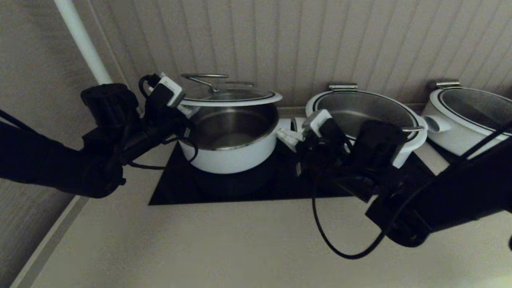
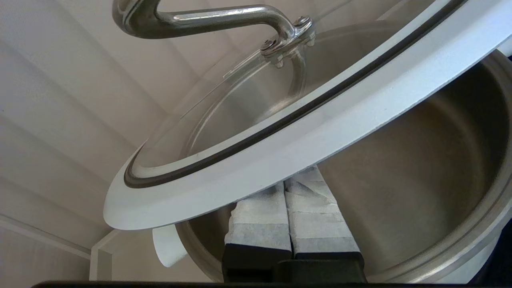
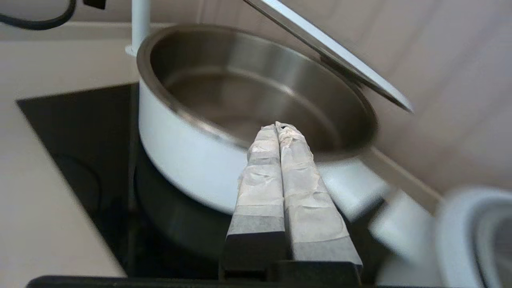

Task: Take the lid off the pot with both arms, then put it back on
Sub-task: Open the pot lid completely

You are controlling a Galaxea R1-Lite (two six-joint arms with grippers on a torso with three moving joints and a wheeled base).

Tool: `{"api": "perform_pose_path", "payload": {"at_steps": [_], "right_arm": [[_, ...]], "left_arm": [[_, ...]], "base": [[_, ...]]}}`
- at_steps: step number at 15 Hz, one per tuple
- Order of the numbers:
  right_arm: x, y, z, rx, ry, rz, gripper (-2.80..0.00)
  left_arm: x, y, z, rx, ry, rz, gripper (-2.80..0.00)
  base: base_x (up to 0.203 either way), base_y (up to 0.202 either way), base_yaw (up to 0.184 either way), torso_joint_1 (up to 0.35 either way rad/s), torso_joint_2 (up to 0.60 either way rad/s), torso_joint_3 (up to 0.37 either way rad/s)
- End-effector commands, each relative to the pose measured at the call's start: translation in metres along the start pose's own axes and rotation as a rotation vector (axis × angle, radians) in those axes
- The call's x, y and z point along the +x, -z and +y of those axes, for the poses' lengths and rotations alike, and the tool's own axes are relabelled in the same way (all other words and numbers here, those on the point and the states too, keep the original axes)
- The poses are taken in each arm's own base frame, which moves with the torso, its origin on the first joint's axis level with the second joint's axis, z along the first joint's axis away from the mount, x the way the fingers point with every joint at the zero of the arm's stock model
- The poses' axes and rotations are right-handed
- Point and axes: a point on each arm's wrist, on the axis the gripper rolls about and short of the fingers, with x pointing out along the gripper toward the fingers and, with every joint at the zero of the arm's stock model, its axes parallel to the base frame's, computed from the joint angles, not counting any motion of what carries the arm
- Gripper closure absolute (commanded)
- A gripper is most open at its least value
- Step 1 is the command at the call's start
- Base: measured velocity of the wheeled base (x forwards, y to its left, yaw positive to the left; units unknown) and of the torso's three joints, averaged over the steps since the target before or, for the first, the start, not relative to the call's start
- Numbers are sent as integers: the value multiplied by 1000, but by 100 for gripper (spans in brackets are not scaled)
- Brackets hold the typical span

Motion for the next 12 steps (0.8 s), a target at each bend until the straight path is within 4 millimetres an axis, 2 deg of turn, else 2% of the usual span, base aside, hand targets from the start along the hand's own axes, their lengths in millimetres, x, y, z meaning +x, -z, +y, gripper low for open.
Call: {"api": "perform_pose_path", "payload": {"at_steps": [1,6,9,12], "right_arm": [[-30,-24,-5,-5,29,-9,0],[-86,-33,-1,2,113,96,0],[-119,-37,-1,0,229,187,0],[-147,-31,0,-3,322,287,0]], "left_arm": [[-1,-2,1,5,-4,-8,0],[0,-2,1,5,-3,-9,0],[-1,-2,1,5,-4,-10,0],[0,-2,1,6,-3,-9,0]], "base": [[0,0,0,0,0,0],[0,0,0,0,0,0],[0,0,0,0,0,0],[0,0,0,0,0,0]]}}
